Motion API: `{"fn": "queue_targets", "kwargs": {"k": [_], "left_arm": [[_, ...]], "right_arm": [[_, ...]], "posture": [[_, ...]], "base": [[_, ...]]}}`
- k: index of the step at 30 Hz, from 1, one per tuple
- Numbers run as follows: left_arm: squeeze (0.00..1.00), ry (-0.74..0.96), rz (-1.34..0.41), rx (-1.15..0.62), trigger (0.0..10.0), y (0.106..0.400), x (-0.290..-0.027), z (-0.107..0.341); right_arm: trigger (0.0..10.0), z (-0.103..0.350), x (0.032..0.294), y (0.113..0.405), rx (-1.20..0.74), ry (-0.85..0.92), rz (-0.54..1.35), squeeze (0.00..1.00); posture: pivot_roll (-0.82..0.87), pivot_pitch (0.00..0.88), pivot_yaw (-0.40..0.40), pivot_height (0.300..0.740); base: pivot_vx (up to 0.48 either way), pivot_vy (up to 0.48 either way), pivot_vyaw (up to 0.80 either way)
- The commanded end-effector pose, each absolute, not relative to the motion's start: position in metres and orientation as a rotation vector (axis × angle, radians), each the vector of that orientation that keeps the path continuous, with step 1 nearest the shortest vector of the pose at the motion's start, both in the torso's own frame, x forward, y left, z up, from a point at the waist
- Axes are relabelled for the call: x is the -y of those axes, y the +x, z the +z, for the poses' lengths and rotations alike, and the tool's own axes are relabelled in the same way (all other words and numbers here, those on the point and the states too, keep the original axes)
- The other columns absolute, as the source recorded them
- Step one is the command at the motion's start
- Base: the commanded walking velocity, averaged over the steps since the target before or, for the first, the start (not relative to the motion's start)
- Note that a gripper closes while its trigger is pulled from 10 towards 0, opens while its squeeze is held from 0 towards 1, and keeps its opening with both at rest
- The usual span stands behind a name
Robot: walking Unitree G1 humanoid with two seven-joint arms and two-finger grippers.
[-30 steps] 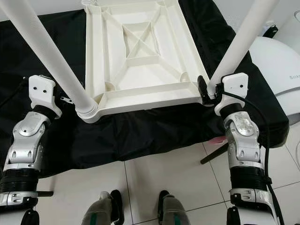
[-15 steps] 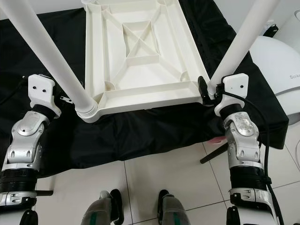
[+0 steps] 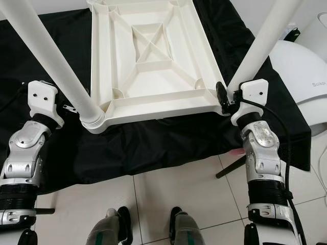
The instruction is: Building children table
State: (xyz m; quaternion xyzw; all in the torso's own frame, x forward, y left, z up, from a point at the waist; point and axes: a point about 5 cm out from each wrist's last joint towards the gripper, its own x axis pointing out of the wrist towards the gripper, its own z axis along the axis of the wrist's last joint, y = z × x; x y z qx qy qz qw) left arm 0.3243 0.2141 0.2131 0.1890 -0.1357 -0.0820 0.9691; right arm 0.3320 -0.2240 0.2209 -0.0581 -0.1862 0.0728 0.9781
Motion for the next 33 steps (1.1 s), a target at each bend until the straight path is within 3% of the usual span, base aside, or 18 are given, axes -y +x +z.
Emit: {"fn": "queue_targets", "kwargs": {"k": [1, 6, 7, 21, 22, 33], "left_arm": [[0.0, 0.377, -0.148, 0.257, 10.0, 0.322, -0.215, 0.208], [0.0, 0.381, -0.149, 0.257, 10.0, 0.321, -0.215, 0.208], [0.0, 0.381, -0.15, 0.257, 10.0, 0.321, -0.215, 0.209], [0.0, 0.402, -0.196, 0.247, 10.0, 0.318, -0.209, 0.207], [0.0, 0.402, -0.198, 0.245, 10.0, 0.318, -0.208, 0.206], [0.0, 0.401, -0.225, 0.239, 10.0, 0.32, -0.2, 0.202]], "right_arm": [[10.0, 0.217, 0.226, 0.332, 0.357, -0.104, 0.141, 0.0], [10.0, 0.213, 0.229, 0.333, 0.344, -0.083, 0.123, 0.0], [0.0, 0.212, 0.228, 0.332, 0.344, -0.079, 0.127, 0.0], [0.0, 0.216, 0.235, 0.333, 0.363, -0.063, 0.106, 0.0], [10.0, 0.22, 0.238, 0.333, 0.371, -0.064, 0.098, 0.0], [10.0, 0.243, 0.251, 0.332, 0.425, -0.096, 0.074, 0.0]], "posture": [[-0.08, 0.28, -0.006, 0.74], [-0.08, 0.28, -0.006, 0.74], [-0.08, 0.28, -0.004, 0.74], [-0.08, 0.278, 0.001, 0.74], [-0.08, 0.278, 0.001, 0.74], [-0.11, 0.281, -0.003, 0.74]], "base": [[0.0, 0.0, 0.0], [0.0, 0.0, 0.0], [0.0, 0.0, 0.0], [0.0, 0.0, 0.0], [0.0, 0.0, 0.0], [0.0, 0.0, 0.0]]}}
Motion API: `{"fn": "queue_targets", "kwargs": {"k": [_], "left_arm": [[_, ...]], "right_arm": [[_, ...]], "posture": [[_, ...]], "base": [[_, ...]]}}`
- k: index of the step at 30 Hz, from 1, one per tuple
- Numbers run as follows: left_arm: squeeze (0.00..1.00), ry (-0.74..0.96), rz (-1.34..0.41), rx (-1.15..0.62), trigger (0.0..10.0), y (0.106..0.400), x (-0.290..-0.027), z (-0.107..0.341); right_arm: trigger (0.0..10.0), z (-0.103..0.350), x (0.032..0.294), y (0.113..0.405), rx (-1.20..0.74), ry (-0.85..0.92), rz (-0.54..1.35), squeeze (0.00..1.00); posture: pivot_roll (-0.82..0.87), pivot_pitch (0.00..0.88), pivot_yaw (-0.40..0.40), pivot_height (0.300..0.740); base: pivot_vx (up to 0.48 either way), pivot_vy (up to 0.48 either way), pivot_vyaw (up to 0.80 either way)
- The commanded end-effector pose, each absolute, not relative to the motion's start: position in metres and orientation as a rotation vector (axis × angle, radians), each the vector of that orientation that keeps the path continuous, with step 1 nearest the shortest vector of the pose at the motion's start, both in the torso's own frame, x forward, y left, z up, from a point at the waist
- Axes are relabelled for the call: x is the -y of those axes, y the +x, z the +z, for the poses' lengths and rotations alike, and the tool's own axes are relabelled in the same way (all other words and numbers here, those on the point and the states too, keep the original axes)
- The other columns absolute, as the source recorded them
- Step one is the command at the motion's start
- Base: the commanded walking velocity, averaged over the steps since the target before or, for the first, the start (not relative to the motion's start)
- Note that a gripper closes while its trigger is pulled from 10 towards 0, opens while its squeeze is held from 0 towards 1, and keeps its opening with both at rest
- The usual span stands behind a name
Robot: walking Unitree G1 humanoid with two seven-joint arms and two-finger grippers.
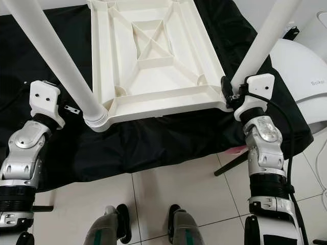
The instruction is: Building children table
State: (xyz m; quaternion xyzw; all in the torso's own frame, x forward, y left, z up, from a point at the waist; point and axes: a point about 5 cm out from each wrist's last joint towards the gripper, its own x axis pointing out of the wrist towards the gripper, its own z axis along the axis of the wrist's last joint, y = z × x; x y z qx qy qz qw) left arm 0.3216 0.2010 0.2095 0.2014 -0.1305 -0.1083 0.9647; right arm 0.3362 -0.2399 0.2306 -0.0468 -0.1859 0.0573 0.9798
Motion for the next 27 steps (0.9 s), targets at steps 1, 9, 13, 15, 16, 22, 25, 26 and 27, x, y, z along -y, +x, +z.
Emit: {"fn": "queue_targets", "kwargs": {"k": [1, 9, 13, 15, 16, 22, 25, 26, 27], "left_arm": [[0.0, 0.406, -0.239, 0.24, 10.0, 0.321, -0.196, 0.201], [0.0, 0.402, -0.252, 0.25, 10.0, 0.326, -0.189, 0.203], [0.0, 0.357, -0.257, 0.252, 10.0, 0.33, -0.184, 0.204], [0.0, 0.355, -0.261, 0.249, 10.0, 0.332, -0.183, 0.203], [0.0, 0.355, -0.261, 0.249, 10.0, 0.332, -0.183, 0.203], [0.0, 0.331, -0.277, 0.25, 10.0, 0.338, -0.177, 0.2], [0.0, 0.328, -0.292, 0.251, 10.0, 0.339, -0.174, 0.199], [0.0, 0.331, -0.304, 0.251, 10.0, 0.341, -0.171, 0.198], [0.0, 0.332, -0.312, 0.25, 10.0, 0.343, -0.168, 0.198]], "right_arm": [[10.0, 0.25, 0.253, 0.332, 0.444, -0.105, 0.074, 0.0], [10.0, 0.265, 0.252, 0.332, 0.482, -0.121, 0.081, 0.0], [10.0, 0.266, 0.245, 0.328, 0.498, -0.108, 0.094, 0.0], [10.0, 0.265, 0.242, 0.328, 0.499, -0.105, 0.1, 0.0], [10.0, 0.265, 0.242, 0.328, 0.499, -0.105, 0.1, 0.0], [10.0, 0.264, 0.239, 0.326, 0.498, -0.098, 0.103, 0.0], [10.0, 0.265, 0.239, 0.326, 0.502, -0.099, 0.104, 0.0], [10.0, 0.269, 0.238, 0.326, 0.511, -0.101, 0.108, 0.0], [10.0, 0.274, 0.237, 0.326, 0.525, -0.105, 0.115, 0.0]], "posture": [[-0.11, 0.281, -0.002, 0.74], [-0.12, 0.281, 0.0, 0.74], [-0.12, 0.284, 0.003, 0.74], [-0.12, 0.289, 0.007, 0.74], [-0.12, 0.289, 0.007, 0.74], [-0.12, 0.294, 0.013, 0.74], [-0.12, 0.295, 0.016, 0.74], [-0.12, 0.296, 0.015, 0.74], [-0.13, 0.295, 0.013, 0.74]], "base": [[0.0, 0.0, 0.0], [0.0, 0.0, 0.0], [0.0, 0.0, 0.0], [0.0, 0.0, 0.0], [0.0, 0.0, 0.0], [0.0, 0.0, 0.0], [0.0, 0.0, 0.0], [0.0, 0.0, 0.0], [0.0, 0.0, 0.0]]}}
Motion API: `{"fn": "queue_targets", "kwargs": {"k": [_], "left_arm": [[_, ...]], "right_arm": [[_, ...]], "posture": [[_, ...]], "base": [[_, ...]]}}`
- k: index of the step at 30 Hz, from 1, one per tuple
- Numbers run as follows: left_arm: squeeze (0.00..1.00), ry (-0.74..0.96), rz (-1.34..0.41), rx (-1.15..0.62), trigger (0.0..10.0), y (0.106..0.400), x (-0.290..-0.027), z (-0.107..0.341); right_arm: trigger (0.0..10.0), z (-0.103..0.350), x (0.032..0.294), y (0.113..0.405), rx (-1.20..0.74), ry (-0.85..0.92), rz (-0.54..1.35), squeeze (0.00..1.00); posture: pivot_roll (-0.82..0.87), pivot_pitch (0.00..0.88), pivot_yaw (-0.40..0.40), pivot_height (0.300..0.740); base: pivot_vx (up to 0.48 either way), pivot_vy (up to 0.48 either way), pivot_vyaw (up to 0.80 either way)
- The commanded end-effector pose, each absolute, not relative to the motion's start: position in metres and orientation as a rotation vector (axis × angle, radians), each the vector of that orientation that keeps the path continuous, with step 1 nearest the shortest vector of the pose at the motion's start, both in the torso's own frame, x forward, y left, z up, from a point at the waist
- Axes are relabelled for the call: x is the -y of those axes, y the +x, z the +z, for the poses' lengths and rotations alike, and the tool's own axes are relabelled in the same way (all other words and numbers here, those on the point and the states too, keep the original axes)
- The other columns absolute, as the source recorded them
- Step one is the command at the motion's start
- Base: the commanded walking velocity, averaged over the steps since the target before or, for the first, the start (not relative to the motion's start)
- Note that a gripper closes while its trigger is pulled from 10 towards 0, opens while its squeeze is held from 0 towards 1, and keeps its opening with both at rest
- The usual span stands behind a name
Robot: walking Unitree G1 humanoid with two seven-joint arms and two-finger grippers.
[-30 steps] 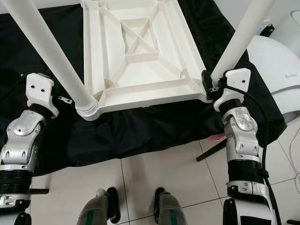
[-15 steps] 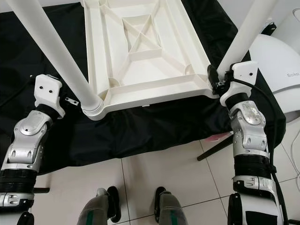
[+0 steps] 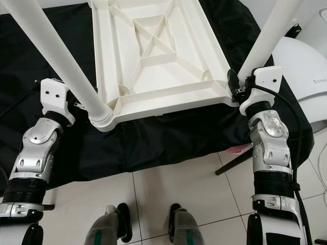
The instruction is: Building children table
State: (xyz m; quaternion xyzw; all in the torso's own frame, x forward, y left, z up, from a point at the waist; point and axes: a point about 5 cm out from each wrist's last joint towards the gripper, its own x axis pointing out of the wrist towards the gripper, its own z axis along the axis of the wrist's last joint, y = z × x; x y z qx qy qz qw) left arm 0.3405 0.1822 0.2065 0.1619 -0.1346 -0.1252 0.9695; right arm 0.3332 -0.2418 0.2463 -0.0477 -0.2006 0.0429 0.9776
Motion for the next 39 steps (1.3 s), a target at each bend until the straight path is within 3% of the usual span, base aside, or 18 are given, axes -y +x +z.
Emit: {"fn": "queue_targets", "kwargs": {"k": [1, 15, 29, 36, 39], "left_arm": [[0.0, 0.332, -0.312, 0.25, 10.0, 0.343, -0.168, 0.198], [0.0, 0.104, -0.32, 0.346, 10.0, 0.349, -0.167, 0.207], [0.0, -0.003, -0.274, 0.415, 10.0, 0.356, -0.171, 0.219], [0.0, -0.049, -0.353, 0.401, 10.0, 0.352, -0.134, 0.206], [0.0, -0.057, -0.359, 0.399, 10.0, 0.351, -0.129, 0.204]], "right_arm": [[10.0, 0.274, 0.237, 0.326, 0.525, -0.105, 0.115, 0.0], [10.0, 0.28, 0.235, 0.326, 0.532, -0.117, 0.134, 0.0], [10.0, 0.305, 0.238, 0.327, 0.573, -0.161, 0.167, 0.0], [10.0, 0.341, 0.23, 0.326, 0.66, -0.212, 0.228, 0.0], [10.0, 0.347, 0.228, 0.326, 0.672, -0.222, 0.242, 0.0]], "posture": [[-0.13, 0.295, 0.013, 0.74], [-0.14, 0.294, 0.002, 0.74], [-0.16, 0.284, -0.016, 0.74], [-0.18, 0.274, -0.041, 0.74], [-0.18, 0.273, -0.047, 0.74]], "base": [[0.0, 0.0, 0.0], [0.0, 0.0, 0.0], [0.0, 0.0, 0.0], [0.0, 0.0, 0.0], [0.0, 0.0, 0.0]]}}
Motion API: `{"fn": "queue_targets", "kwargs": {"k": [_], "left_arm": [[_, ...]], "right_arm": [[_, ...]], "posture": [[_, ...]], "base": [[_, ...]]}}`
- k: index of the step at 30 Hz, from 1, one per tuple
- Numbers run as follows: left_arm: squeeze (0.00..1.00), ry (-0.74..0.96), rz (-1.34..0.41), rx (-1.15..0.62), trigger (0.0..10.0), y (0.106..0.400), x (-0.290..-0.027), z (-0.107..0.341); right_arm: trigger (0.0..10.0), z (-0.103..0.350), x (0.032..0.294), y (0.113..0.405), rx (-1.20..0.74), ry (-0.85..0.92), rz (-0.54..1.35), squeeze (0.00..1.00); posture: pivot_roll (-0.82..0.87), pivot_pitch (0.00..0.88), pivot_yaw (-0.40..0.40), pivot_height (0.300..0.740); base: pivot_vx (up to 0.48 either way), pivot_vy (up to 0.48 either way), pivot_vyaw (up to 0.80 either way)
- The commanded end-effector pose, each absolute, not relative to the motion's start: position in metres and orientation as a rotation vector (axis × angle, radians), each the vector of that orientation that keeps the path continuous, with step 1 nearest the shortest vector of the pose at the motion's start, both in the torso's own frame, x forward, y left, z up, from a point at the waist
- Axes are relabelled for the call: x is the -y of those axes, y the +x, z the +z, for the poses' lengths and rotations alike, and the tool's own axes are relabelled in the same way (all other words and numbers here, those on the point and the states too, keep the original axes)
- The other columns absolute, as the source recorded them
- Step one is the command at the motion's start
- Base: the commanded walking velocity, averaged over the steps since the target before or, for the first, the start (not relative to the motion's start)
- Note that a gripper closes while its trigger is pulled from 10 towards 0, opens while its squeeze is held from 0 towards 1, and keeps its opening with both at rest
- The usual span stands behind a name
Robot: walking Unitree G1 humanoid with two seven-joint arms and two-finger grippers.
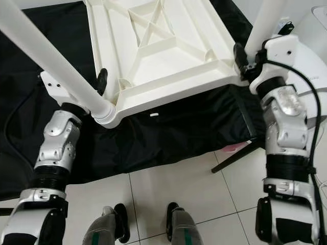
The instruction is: Building children table
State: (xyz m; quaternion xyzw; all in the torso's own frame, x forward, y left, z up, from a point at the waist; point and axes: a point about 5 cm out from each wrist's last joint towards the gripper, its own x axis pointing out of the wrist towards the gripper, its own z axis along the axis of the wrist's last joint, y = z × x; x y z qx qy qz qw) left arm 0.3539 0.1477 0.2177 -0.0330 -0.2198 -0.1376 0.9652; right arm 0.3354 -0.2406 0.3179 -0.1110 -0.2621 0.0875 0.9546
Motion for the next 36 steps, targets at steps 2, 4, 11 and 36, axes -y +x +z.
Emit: {"fn": "queue_targets", "kwargs": {"k": [2, 4, 11, 36], "left_arm": [[0.0, -0.074, -0.361, 0.396, 10.0, 0.351, -0.125, 0.202], [0.0, -0.083, -0.358, 0.391, 10.0, 0.351, -0.124, 0.199], [0.0, -0.089, -0.356, 0.37, 10.0, 0.351, -0.12, 0.191], [0.0, -0.16, -0.325, 0.33, 10.0, 0.369, -0.098, 0.188]], "right_arm": [[10.0, 0.357, 0.223, 0.324, 0.691, -0.238, 0.272, 0.0], [10.0, 0.366, 0.216, 0.322, 0.71, -0.258, 0.31, 0.0], [10.0, 0.386, 0.194, 0.317, 0.758, -0.302, 0.418, 0.0], [10.0, 0.485, 0.073, 0.284, 1.068, -0.394, 0.94, 0.0]], "posture": [[-0.19, 0.271, -0.054, 0.74], [-0.19, 0.271, -0.059, 0.74], [-0.2, 0.263, -0.071, 0.74], [-0.25, 0.211, -0.13, 0.74]], "base": [[0.0, 0.0, 0.0], [0.0, 0.0, 0.0], [0.0, 0.0, 0.0], [0.0, 0.0, 0.0]]}}
